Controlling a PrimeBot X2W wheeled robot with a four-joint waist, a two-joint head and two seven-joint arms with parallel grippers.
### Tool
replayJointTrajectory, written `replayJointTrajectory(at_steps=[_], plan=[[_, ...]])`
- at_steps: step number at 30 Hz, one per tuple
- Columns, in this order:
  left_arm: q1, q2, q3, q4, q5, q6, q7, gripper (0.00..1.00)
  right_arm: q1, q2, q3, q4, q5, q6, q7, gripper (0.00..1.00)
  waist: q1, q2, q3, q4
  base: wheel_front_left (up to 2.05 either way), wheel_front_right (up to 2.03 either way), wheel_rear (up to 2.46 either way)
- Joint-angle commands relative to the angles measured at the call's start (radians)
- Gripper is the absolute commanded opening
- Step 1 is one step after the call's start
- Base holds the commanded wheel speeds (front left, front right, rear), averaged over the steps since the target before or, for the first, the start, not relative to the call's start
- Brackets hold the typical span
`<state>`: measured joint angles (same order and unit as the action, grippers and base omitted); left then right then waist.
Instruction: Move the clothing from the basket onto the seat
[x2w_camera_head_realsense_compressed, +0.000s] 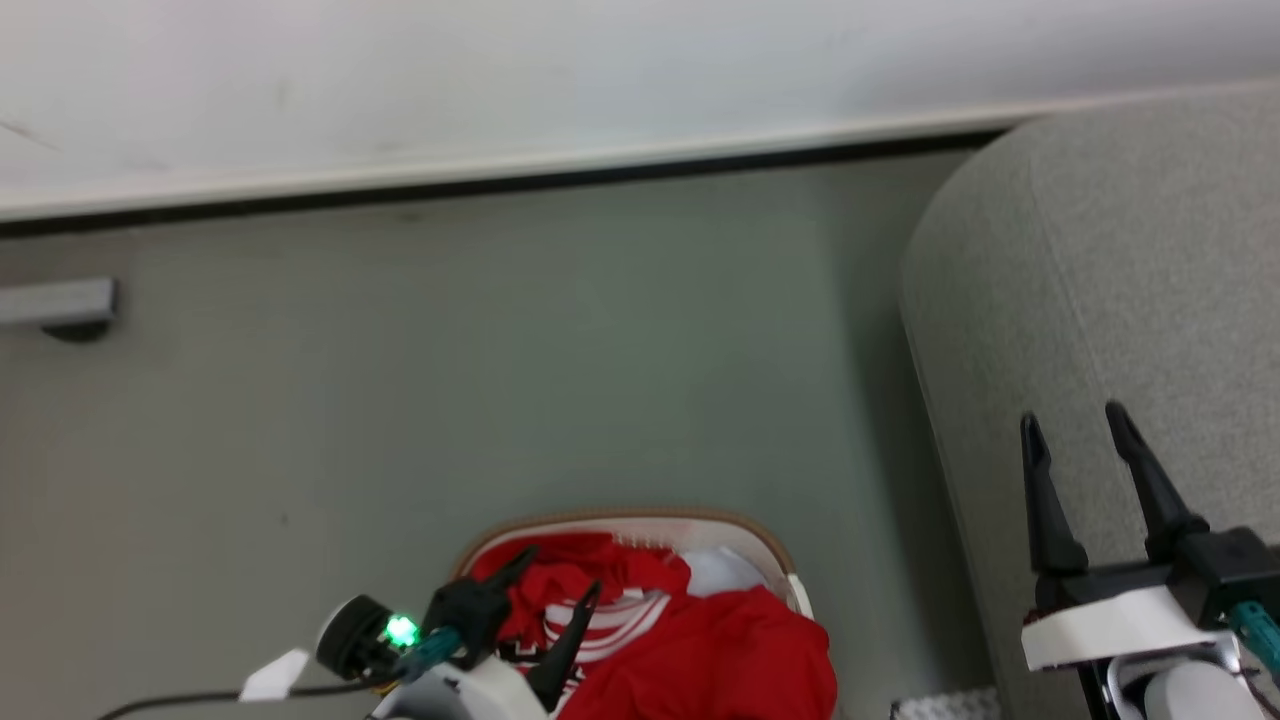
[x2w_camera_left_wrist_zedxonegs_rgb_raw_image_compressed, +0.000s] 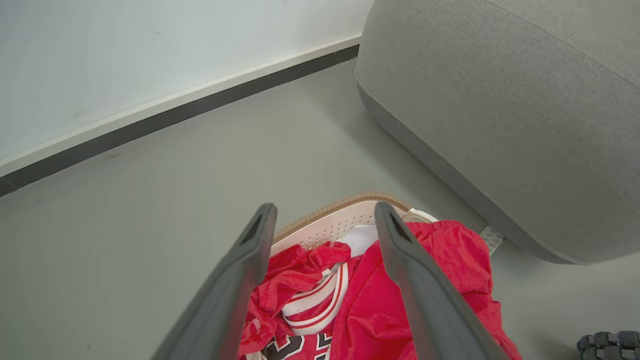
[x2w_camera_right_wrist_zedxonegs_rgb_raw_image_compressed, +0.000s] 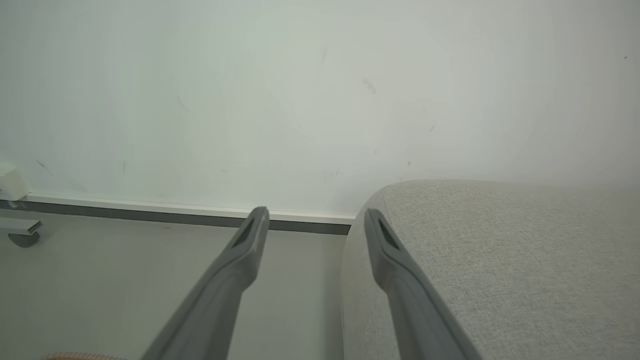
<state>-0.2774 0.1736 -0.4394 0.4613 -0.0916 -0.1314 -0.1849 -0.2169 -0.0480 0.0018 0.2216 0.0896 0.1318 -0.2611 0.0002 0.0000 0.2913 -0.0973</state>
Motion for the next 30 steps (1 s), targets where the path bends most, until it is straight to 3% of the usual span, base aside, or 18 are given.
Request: replayJointTrajectory(at_steps=[1,19,23,30], plan=[[-0.019,0.009,-0.011,0.009,-0.017,0.002,0.007,1.0,-0.02,-0.001,0.005,-0.008,0.009,-0.002,-0.003,1.0,-0.0002,0.0,0.071,-0.03,0.0,0.0,0.0],[-0.345,0.093,-0.435,0.118,-0.119,0.002,0.056,1.0,-0.24,-0.001,-0.01,-0.119,0.029,-0.002,-0.003,1.0,-0.0002,0.0,0.439,-0.034,0.0,0.0,0.0],[-0.419,0.119,-0.463,0.168,-0.128,0.002,0.072,1.0,-0.285,-0.001,-0.006,-0.14,0.016,-0.002,-0.003,1.0,-0.0002,0.0,0.514,-0.026,0.0,0.0,0.0],[-0.522,0.115,-0.493,0.264,-0.114,0.002,0.096,1.0,-0.341,-0.001,-0.01,-0.172,-0.007,-0.002,-0.003,1.0,-0.0002,0.0,0.622,-0.006,0.0,0.0,0.0]])
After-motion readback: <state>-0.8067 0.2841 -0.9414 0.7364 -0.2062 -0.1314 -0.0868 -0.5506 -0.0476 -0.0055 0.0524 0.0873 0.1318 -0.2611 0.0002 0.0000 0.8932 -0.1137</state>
